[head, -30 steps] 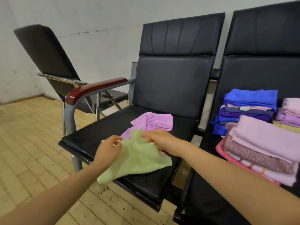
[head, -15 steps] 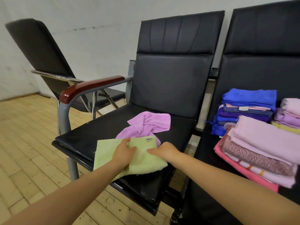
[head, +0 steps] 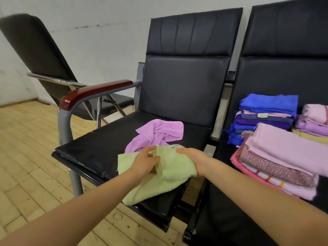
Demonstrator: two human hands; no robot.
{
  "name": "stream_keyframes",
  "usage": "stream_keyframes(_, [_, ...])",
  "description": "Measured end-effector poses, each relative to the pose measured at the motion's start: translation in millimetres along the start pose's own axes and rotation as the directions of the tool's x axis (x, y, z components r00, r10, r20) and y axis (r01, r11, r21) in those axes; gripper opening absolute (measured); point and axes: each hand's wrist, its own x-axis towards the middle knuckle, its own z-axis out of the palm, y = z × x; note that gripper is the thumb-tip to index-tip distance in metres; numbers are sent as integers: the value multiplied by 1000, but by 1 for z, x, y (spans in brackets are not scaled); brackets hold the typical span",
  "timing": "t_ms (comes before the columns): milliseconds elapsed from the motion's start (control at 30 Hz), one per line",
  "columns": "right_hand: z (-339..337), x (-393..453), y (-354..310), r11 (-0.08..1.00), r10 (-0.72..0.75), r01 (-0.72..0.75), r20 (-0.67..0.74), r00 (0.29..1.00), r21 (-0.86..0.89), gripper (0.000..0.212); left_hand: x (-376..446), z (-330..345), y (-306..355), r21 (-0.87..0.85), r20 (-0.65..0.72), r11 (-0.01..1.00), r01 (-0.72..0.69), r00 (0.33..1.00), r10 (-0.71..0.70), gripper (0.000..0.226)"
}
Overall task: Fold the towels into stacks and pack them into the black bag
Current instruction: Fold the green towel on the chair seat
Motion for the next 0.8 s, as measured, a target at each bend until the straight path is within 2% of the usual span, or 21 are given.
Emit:
stream_keyframes(100, [2, -4, 3, 997, -54, 53, -19, 998, -53, 32, -3, -10, -4, 0, -44, 1000, 19, 999, -19, 34])
stream_keyframes(200, [8, -5, -1, 944, -304, 289, -78, 949, -160, 24, -4, -23, -8, 40, -153, 999, 21, 988, -14, 29])
stream_keyframes(267, [16, -11, -11, 839, -479, 429, -80, 874, -335, 24, -5, -31, -9, 7, -216, 999, 41, 976, -38, 22])
stream_keyframes(333, [30, -25, -22, 698, -601, 520, -9, 799, -492, 32, -6, -37, -8, -73, -251, 995, 67, 964, -83, 20])
stream_keyframes(367, [38, -34, -26, 665, -605, 543, 57, 794, -514, 35, -6, -39, -8, -145, -259, 987, 65, 961, -101, 21])
stream_keyframes(400, [46, -43, -29, 684, -549, 541, 142, 823, -489, 36, -7, -41, -8, -233, -262, 971, 59, 957, -121, 24])
stream_keyframes(467, [60, -55, -31, 809, -324, 444, 338, 884, -386, 40, -7, -43, -8, -397, -260, 914, 81, 945, -196, 36])
stream_keyframes(533, [66, -51, -21, 833, -214, 399, 441, 872, -384, 40, -5, -48, -11, -503, -238, 854, 132, 929, -284, 45])
stream_keyframes(600, [65, -39, -4, 801, -263, 418, 375, 889, -429, 24, -3, -51, -15, -485, -216, 860, 161, 930, -296, 44])
stream_keyframes(667, [58, -25, 13, 735, -351, 450, 283, 893, -507, 14, -4, -52, -16, -314, -250, 934, 168, 935, -252, 36])
stream_keyframes(767, [51, -16, 33, 659, -302, 389, 247, 921, -643, 42, -7, -49, -16, -198, -296, 968, 156, 932, -211, 28])
stream_keyframes(800, [53, -16, 35, 657, -269, 367, 250, 930, -658, 43, -7, -49, -17, -191, -310, 969, 156, 927, -210, 27])
